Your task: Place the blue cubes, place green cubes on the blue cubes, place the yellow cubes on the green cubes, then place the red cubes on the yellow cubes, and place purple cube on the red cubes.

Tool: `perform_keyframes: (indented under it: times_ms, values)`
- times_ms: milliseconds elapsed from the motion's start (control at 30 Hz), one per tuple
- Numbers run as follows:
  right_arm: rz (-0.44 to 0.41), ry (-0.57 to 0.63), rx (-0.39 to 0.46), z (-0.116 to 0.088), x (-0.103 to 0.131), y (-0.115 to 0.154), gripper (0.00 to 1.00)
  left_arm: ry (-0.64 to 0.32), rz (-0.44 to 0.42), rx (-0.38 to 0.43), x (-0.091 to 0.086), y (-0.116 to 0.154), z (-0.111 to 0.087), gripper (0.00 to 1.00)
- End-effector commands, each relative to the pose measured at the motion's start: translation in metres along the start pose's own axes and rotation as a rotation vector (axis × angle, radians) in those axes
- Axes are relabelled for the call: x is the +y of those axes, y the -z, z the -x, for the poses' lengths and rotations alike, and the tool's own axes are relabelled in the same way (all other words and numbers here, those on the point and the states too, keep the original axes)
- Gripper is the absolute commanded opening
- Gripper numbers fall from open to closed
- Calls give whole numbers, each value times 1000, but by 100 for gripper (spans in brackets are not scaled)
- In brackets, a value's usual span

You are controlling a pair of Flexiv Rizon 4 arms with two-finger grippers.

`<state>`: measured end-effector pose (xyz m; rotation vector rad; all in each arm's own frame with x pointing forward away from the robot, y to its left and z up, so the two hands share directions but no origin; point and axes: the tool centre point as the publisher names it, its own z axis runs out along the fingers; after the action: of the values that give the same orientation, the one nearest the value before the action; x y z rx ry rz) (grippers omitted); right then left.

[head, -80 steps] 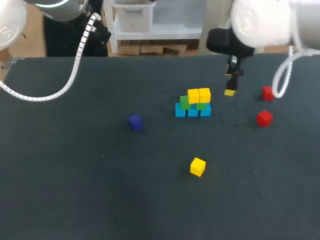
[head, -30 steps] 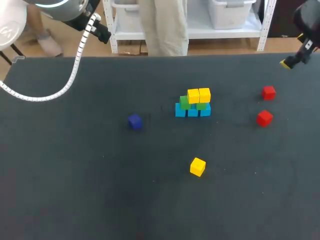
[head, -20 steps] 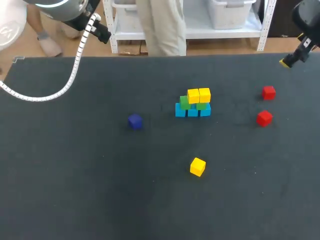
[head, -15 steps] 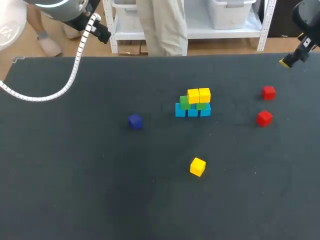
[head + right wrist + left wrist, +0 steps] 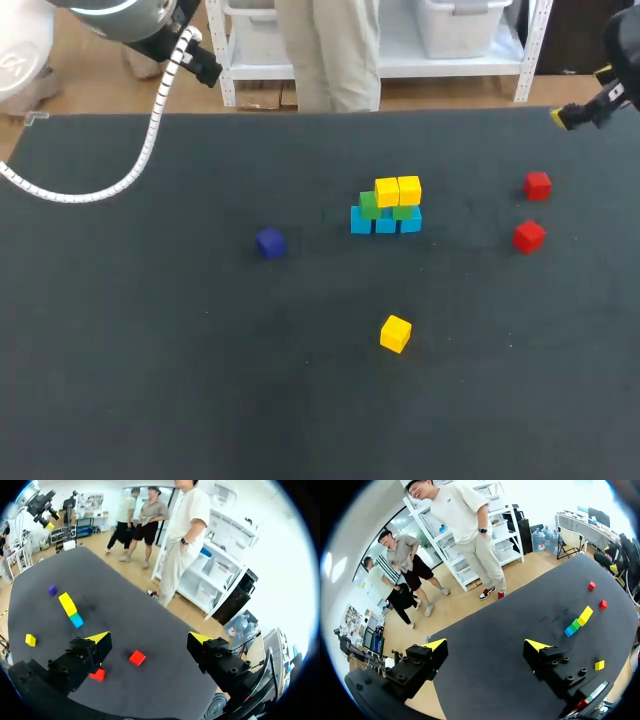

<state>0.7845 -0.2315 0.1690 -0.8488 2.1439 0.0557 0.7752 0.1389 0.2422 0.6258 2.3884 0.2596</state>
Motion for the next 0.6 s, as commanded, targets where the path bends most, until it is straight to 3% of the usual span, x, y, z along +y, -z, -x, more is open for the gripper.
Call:
perform_keyframes:
  times_ms: [33,600]
  values:
    - [-139,-1,-40,2,2,2,100,-1,-1,-1,0,0,0,100]
    - [-140,-5,-55,3,2,3,100,-1,-1,-1,0,0,0,100]
